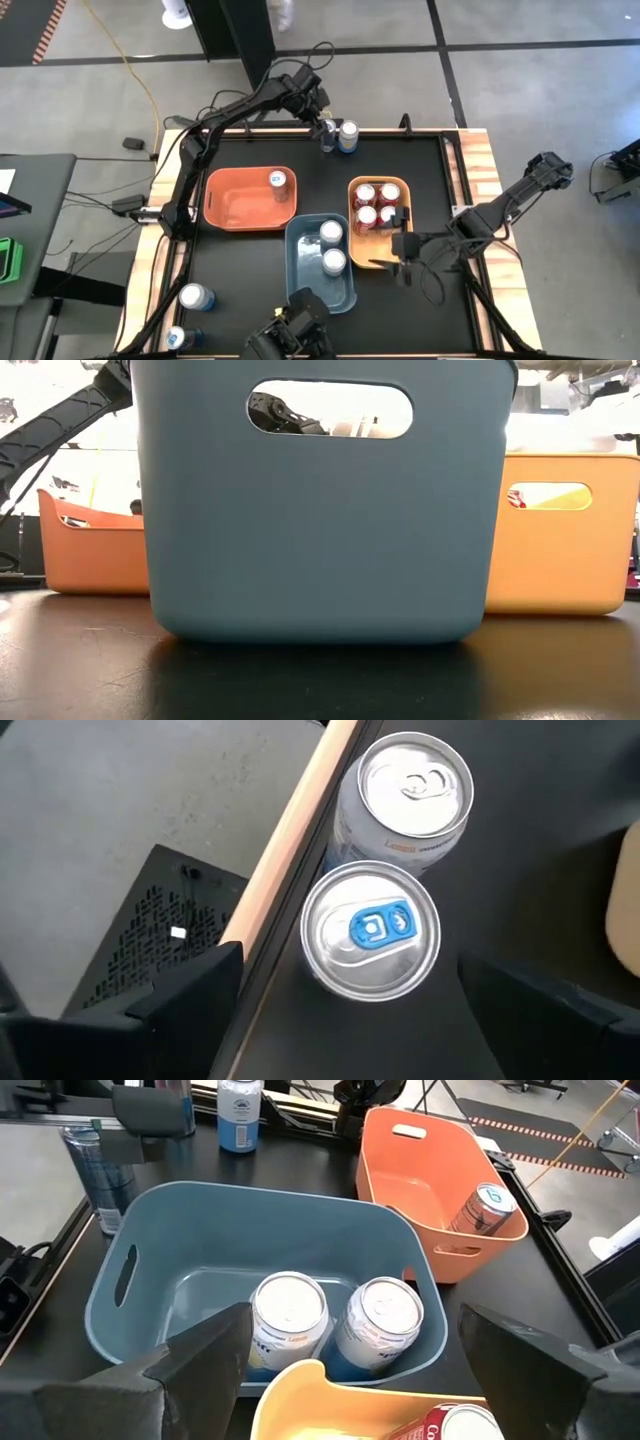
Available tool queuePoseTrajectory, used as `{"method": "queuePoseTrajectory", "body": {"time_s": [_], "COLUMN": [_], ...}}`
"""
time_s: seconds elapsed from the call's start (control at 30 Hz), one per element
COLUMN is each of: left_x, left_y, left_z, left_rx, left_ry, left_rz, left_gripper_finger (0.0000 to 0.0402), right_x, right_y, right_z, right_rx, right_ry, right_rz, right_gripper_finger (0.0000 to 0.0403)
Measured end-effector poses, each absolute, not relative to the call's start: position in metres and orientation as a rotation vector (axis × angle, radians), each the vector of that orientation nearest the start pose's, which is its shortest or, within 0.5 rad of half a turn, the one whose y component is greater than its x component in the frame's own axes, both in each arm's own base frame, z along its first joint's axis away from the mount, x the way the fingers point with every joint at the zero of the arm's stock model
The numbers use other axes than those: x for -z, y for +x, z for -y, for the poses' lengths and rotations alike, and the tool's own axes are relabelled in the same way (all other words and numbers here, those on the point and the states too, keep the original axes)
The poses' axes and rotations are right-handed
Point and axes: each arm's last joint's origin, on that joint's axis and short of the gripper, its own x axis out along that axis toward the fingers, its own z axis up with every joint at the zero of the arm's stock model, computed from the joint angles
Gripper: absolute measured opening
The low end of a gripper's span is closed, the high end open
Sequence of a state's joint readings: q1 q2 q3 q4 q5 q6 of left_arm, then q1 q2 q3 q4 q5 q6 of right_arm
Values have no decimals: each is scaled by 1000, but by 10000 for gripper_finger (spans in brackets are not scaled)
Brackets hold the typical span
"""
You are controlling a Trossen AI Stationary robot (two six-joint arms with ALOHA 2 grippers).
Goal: Sort soda cans
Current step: Put the top blue soda can into the orange bin
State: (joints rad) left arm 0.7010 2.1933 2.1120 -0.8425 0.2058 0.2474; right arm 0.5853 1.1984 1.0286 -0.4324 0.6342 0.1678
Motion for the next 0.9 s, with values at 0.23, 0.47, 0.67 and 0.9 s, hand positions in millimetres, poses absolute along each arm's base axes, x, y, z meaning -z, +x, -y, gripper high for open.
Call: {"method": "queuePoseTrajectory", "body": {"time_s": [0.23,0.47,0.67,0.9], "left_x": [-283,-284,-284,-276], "left_y": [373,374,375,374], "left_z": [-307,-308,-311,-310], "left_rx": [-396,-488,-542,-556], "left_ry": [-252,-298,-359,-405], "left_rz": [-843,-822,-790,-806], "left_gripper_finger": [366,366,366,391], "right_x": [-316,-316,-316,-316], "right_y": [221,221,221,221], "right_z": [-119,-119,-119,-119], "right_rx": [113,109,108,108], "right_ry": [-175,-187,-192,-192], "right_rz": [-489,-490,-490,-490], "right_gripper_finger": [368,368,368,368]}}
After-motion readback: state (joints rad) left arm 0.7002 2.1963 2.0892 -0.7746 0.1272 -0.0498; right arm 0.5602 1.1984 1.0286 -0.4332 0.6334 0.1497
